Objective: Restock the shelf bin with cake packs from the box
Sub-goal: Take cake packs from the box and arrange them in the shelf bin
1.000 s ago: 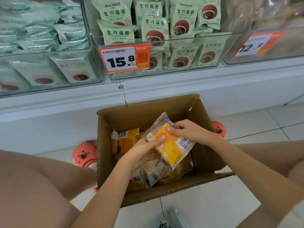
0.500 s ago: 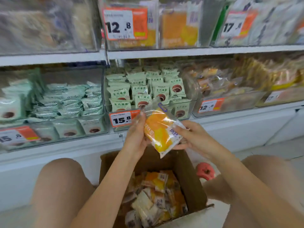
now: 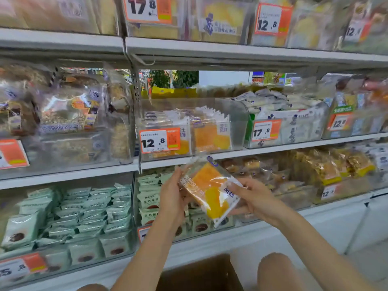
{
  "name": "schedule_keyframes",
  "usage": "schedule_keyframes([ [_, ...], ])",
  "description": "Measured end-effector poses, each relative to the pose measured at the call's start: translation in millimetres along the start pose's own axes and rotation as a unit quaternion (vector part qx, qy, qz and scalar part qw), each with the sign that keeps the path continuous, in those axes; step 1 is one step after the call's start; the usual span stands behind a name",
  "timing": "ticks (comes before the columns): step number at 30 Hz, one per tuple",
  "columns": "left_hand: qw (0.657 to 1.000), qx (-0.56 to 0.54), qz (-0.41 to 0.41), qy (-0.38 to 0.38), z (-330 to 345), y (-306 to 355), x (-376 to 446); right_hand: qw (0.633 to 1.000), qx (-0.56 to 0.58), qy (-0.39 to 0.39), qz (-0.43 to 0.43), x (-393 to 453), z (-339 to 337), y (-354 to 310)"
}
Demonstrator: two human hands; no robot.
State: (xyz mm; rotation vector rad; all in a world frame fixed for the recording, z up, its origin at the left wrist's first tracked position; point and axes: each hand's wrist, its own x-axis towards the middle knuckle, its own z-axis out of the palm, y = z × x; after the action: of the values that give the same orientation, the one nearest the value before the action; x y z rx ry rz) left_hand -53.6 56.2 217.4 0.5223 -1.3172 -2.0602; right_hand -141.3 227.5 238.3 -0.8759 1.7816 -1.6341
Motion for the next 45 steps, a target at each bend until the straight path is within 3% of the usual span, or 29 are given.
schedule_keyframes([
  [3,0.996,0.067,0.065,-0.016,17.2,36.1,15.4,0.999,-0.024,0.022,-0.031,11.1,-21.2,-42.9],
  [5,0.978,0.114,0.172,-0.011,25.8,62.8,32.2,0.993,-0.055,0.071,-0.070,22.4,-39.6,-82.5],
  [6,0.948,0.183,0.259,0.003,29.4,74.5,44.0,0.986,-0.078,0.111,-0.095,29.5,-47.8,-103.7],
  [7,0.886,0.290,0.362,0.019,33.6,85.0,56.7,0.976,-0.103,0.155,-0.116,40.8,-57.0,-124.3],
  [8,0.795,0.410,0.446,0.032,39.3,94.5,67.6,0.963,-0.126,0.195,-0.137,52.6,-62.7,-144.1],
  [9,0.699,0.516,0.494,0.038,47.1,102.0,78.7,0.946,-0.155,0.236,-0.161,67.8,-67.1,-161.0],
  [11,0.555,0.658,0.509,0.011,63.8,109.5,97.8,0.885,-0.290,0.306,-0.198,106.3,-71.4,-185.7],
  [13,0.461,0.746,0.481,-0.022,73.7,104.7,114.2,0.811,-0.426,0.344,-0.206,143.0,-65.8,-198.6],
  [14,0.441,0.768,0.464,-0.026,74.3,100.2,120.2,0.787,-0.464,0.351,-0.205,159.8,-62.0,-201.3],
  [17,0.429,0.767,0.477,0.004,70.1,91.2,130.3,0.737,-0.545,0.352,-0.191,207.5,-58.0,-201.1],
  [20,0.413,0.744,0.525,0.033,68.8,86.3,138.5,0.715,-0.597,0.332,-0.149,242.9,-58.7,-193.8],
  [25,0.409,0.690,0.595,0.057,64.6,75.9,154.0,0.713,-0.622,0.306,-0.103,284.2,-53.6,-169.7],
  [34,0.424,0.693,0.580,0.053,64.8,74.0,152.4,0.703,-0.634,0.316,-0.072,299.3,-45.6,-137.2],
  [36,0.428,0.688,0.583,0.053,64.8,74.2,152.4,0.712,-0.623,0.316,-0.069,299.7,-46.4,-137.1],
  [39,0.431,0.681,0.590,0.053,64.9,73.5,152.4,0.757,-0.585,0.289,-0.037,305.6,-48.6,-137.0],
  [45,0.436,0.682,0.585,0.050,64.6,73.6,152.1,0.833,-0.522,0.162,0.088,304.8,-43.9,-147.8],
])
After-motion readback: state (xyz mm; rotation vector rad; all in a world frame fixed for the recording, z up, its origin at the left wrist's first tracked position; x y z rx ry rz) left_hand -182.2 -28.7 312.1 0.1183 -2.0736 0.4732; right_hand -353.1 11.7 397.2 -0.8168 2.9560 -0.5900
